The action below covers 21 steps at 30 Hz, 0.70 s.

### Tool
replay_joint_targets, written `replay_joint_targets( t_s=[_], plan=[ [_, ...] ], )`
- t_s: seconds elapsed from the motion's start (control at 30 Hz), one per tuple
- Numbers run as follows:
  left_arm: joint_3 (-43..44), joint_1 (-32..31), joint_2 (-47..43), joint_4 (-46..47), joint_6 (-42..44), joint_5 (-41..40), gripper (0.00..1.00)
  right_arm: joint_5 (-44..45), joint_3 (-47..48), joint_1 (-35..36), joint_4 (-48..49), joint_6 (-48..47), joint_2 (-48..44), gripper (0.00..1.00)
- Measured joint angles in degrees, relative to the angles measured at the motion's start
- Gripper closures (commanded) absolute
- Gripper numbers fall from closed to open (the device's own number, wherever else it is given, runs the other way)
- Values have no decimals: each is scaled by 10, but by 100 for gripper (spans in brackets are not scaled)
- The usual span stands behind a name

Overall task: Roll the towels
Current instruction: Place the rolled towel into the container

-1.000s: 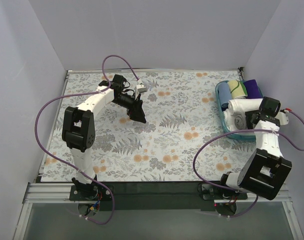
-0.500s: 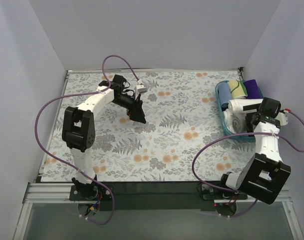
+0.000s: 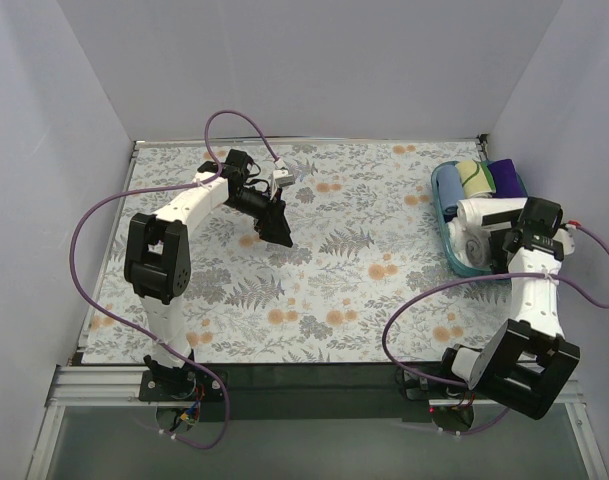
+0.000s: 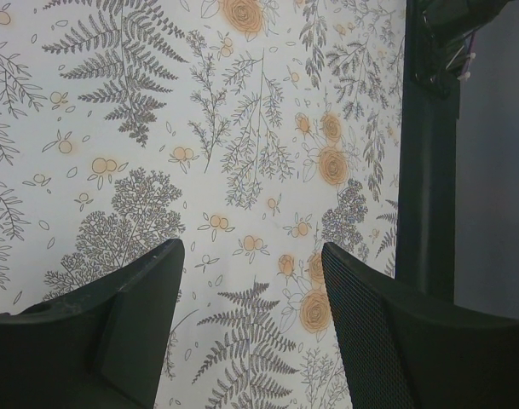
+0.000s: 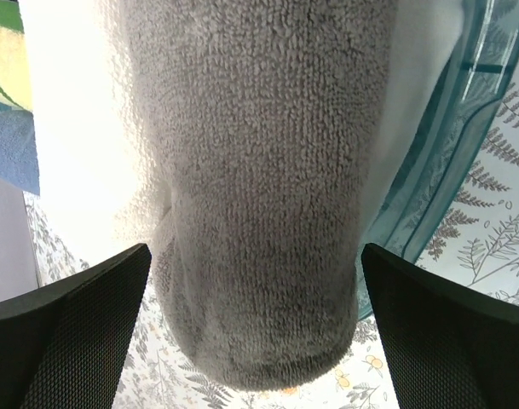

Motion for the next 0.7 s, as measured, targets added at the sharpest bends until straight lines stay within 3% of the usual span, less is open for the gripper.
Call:
replay_joint_targets(
  t_s=[0.5,0.57,0.7],
  plan=[
    [0,0,0,-11,5,1,37,16,9,0,-80,-18,-55,2],
    [0,0,0,-13,7,1,30,30,20,0,-99,-26,-66,2],
    [0,0,0,-17,14,3,28,48,46,0,-129,-46,-95,2]
  ],
)
